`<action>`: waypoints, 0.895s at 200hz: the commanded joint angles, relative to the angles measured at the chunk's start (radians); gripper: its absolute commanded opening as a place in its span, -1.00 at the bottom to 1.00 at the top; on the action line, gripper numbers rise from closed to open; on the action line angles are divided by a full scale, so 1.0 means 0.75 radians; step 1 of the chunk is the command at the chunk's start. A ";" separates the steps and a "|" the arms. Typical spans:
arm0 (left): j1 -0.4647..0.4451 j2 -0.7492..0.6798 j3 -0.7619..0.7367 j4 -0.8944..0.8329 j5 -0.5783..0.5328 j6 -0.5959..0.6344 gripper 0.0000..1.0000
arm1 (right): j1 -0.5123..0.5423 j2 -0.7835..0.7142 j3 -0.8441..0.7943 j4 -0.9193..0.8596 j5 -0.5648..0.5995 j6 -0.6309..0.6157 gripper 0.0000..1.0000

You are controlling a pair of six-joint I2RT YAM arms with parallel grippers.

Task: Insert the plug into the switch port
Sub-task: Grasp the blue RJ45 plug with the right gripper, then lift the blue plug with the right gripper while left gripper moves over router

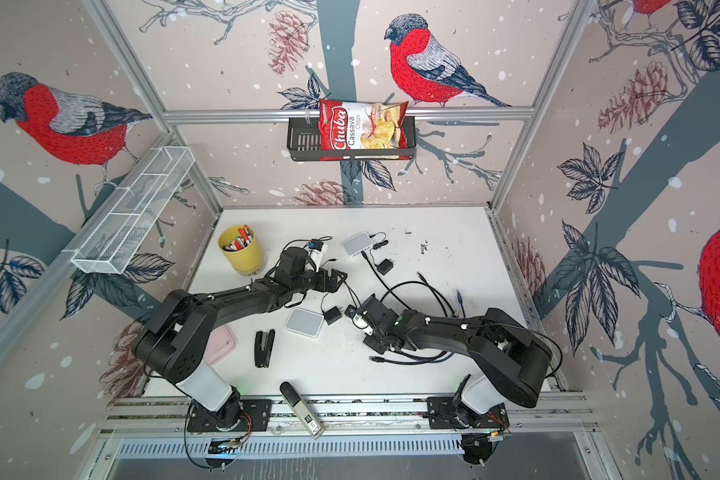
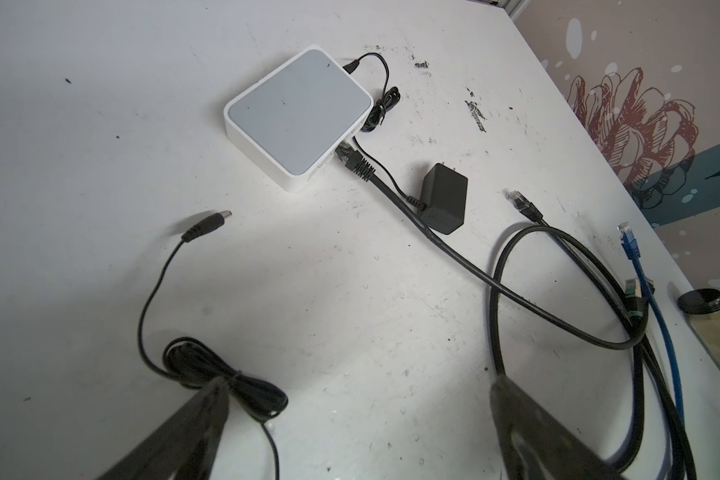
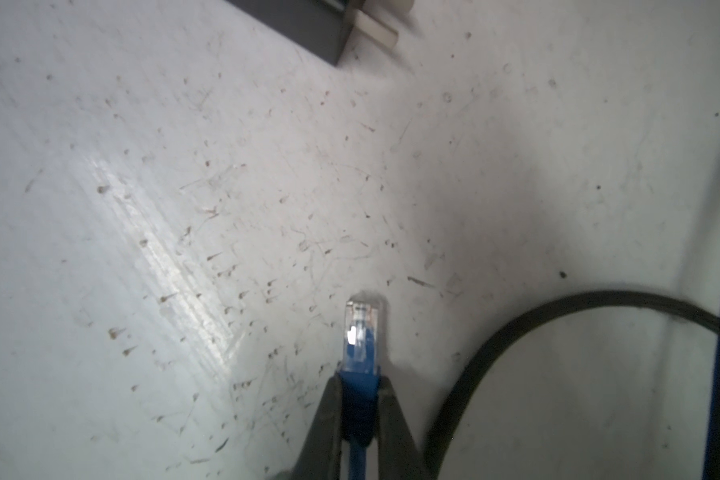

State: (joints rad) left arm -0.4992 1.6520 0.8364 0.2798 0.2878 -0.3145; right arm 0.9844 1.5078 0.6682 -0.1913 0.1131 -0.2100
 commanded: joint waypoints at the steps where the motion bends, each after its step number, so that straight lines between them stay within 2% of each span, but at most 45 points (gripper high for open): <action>1: 0.004 0.002 0.006 0.029 0.014 0.006 0.94 | -0.009 0.005 -0.013 -0.095 0.012 -0.016 -0.79; 45: 0.004 0.016 0.057 -0.025 -0.021 0.031 0.95 | -0.091 -0.093 -0.025 -0.018 0.009 -0.025 -0.84; 85: 0.004 0.066 0.208 -0.203 -0.107 0.135 0.94 | -0.219 -0.258 -0.071 0.132 -0.030 -0.011 -0.87; 117: 0.003 0.195 0.440 -0.385 -0.197 0.250 0.92 | -0.297 -0.331 -0.086 0.255 0.002 0.010 -0.88; 179: -0.034 0.507 0.878 -0.707 -0.423 0.554 0.92 | -0.403 -0.262 -0.073 0.281 0.006 0.060 -0.89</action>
State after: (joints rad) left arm -0.5171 1.9724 1.4082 -0.1207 0.0654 -0.0319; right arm 0.7094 1.2953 0.6090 -0.0093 0.1196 -0.1993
